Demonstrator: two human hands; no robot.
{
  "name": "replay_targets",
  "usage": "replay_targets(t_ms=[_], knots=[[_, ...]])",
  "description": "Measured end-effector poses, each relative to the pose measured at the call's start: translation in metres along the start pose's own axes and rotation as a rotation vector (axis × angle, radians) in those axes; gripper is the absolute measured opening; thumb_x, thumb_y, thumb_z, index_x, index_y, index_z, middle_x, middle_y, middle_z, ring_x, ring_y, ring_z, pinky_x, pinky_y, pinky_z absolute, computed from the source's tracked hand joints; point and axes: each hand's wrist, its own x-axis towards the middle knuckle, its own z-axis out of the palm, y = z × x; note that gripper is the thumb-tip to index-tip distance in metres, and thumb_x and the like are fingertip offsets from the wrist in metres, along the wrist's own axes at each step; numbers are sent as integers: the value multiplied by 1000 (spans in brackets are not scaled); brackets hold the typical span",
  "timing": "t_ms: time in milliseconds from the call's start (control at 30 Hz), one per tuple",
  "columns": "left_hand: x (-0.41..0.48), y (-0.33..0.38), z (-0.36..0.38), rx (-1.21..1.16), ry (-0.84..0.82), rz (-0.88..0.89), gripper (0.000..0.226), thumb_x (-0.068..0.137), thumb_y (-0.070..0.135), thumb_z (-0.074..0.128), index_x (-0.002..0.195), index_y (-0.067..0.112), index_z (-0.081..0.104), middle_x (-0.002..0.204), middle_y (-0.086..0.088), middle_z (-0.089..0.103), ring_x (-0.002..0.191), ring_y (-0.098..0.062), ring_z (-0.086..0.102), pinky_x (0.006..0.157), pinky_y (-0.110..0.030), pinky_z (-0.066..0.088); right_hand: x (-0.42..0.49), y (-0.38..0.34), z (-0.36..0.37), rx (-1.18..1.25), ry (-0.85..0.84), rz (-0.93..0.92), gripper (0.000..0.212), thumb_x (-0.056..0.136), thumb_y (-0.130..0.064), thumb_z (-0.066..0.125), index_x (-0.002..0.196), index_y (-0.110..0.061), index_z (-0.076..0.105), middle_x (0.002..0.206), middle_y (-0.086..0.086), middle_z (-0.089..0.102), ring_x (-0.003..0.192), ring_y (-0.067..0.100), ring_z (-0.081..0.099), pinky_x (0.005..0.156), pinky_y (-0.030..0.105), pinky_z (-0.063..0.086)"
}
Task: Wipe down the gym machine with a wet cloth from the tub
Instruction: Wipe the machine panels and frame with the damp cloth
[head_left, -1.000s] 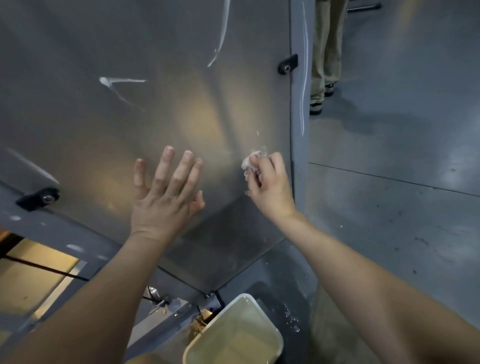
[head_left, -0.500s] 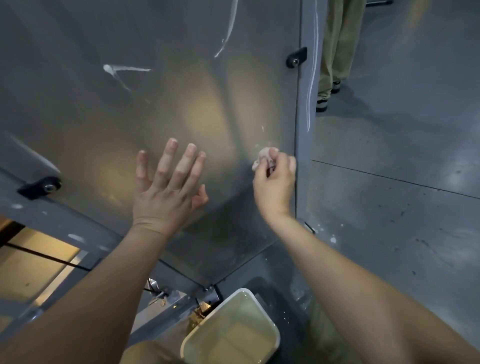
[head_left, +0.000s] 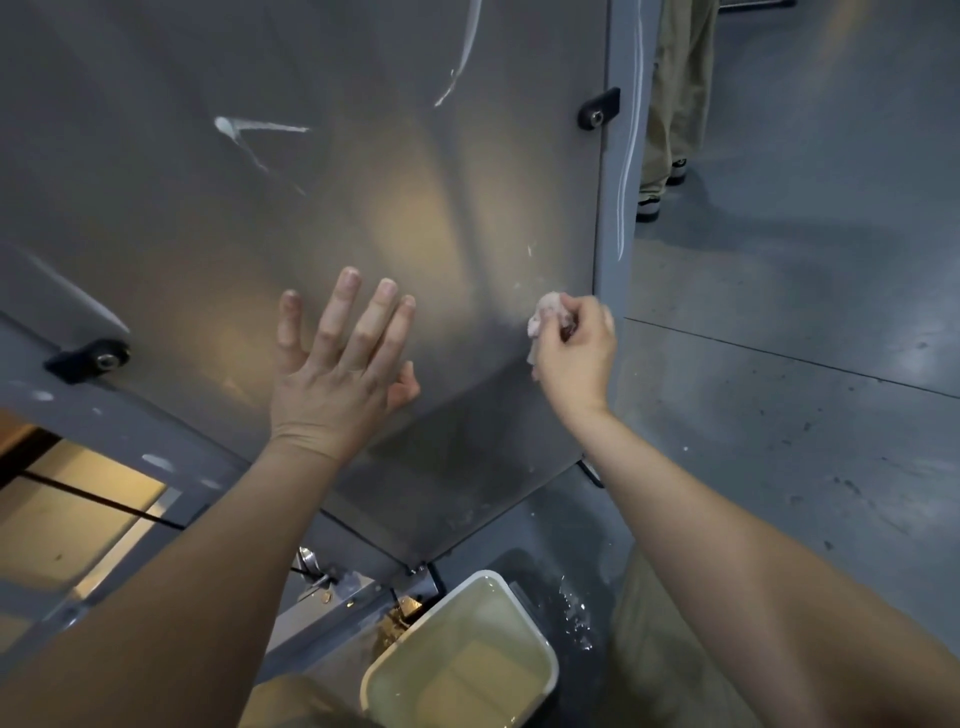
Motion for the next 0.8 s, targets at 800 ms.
replay_targets(t_ms=[800], knots=[[1, 0, 1, -6, 9, 5, 58, 85, 37, 60, 140, 17, 62, 146, -4, 58, 145, -31, 38, 121, -61, 13, -22, -37, -11, 270, -101, 87, 30, 84, -6, 70, 91, -28, 50, 102, 1, 62, 92, 13, 65, 83, 27, 51]])
